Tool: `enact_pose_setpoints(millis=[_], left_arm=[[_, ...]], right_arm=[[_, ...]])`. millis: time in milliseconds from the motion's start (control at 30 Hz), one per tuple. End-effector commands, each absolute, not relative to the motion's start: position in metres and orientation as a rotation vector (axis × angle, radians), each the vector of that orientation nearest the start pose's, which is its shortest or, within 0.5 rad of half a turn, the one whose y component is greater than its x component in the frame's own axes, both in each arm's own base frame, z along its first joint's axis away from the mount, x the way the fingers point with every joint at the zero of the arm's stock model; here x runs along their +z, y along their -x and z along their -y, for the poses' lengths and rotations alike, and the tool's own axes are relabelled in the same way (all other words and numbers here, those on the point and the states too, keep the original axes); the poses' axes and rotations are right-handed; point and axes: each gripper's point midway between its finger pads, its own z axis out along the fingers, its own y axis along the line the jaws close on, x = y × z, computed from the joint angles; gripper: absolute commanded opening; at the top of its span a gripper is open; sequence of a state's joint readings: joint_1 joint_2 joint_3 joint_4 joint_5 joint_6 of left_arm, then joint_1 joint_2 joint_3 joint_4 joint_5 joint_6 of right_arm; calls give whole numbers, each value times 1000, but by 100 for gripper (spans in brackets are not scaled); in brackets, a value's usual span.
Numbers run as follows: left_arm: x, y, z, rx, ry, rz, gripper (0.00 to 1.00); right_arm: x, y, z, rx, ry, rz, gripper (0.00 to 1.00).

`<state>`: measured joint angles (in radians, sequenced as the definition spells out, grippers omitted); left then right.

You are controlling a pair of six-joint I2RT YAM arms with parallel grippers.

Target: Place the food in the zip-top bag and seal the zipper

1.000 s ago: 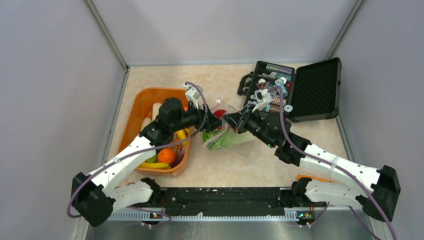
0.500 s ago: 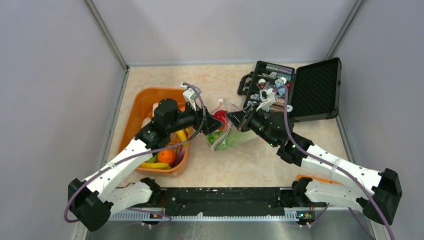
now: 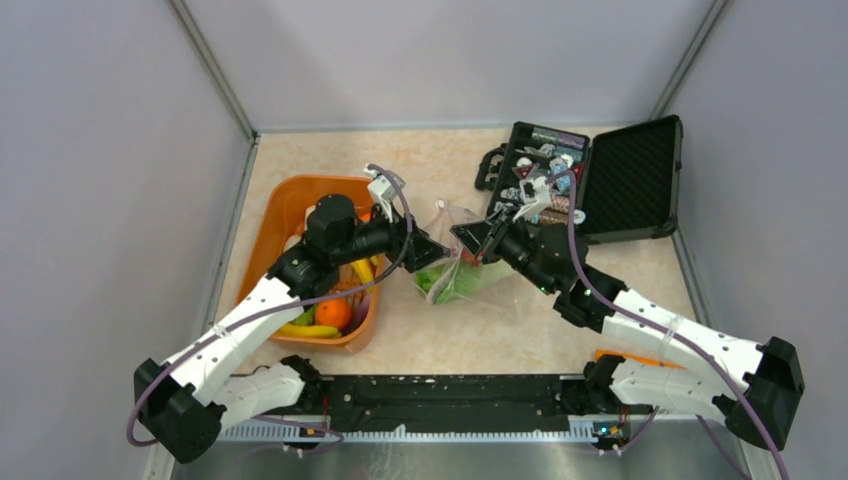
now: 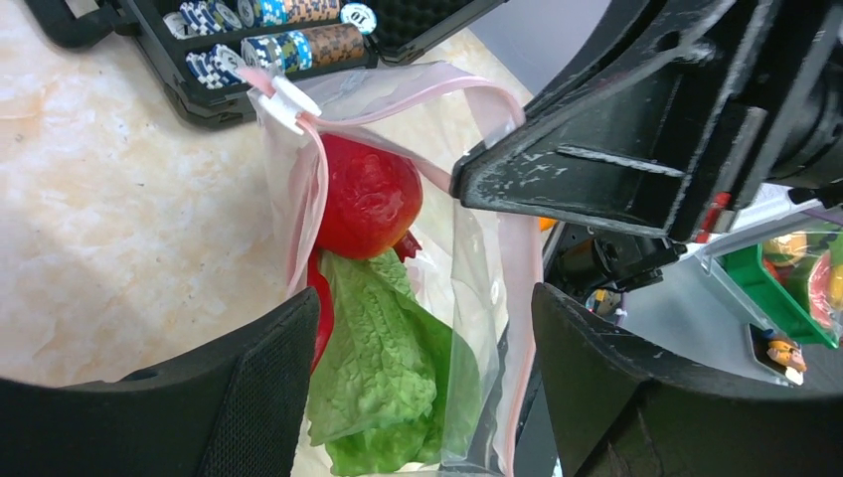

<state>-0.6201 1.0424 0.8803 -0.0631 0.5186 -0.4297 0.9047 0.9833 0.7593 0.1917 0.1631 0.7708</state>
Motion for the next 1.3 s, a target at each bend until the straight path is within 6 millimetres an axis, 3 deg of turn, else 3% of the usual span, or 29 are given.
enact_pose_setpoints(millis=[0,67,133,267,367,567,700,800,1067,1167,1267], left_arm=[[326,-211,273,-1165,-607,-1717,78],[338,-205,266,-1142,-617,-1705,78],[338,-211,253,-1048,-574,-1720,81],[303,-228,226,-809,-521,-1861,83],[274,-230,216,-720,-532,-1981,83],[246,-228,228,-762,-603,-2055,77],[243,-229,237,-800,-633,-2041,72],[244,-232,243,-824,-645,-2023,57],[228,-237,254,-859,-652,-2075,52],[225,-236,258,-890,-651,-2085,44],[227,-236,260,-909,-630,-2079,22]], right_arm=[[315,-237,-289,1157,-56,-1672,0],[312,-238,-287,1142,-62,-1679,0],[311,-239,-286,1133,-74,-1682,0],[311,-240,-286,1137,-75,-1675,0],[312,-239,-286,1137,-74,-1675,0],[313,-239,-286,1143,-75,-1672,0],[315,-238,-284,1142,-77,-1668,0],[316,-238,-283,1138,-80,-1666,0],[320,-237,-277,1129,-94,-1651,0],[321,-238,-273,1114,-101,-1646,0],[321,-237,-273,1117,-95,-1648,0]])
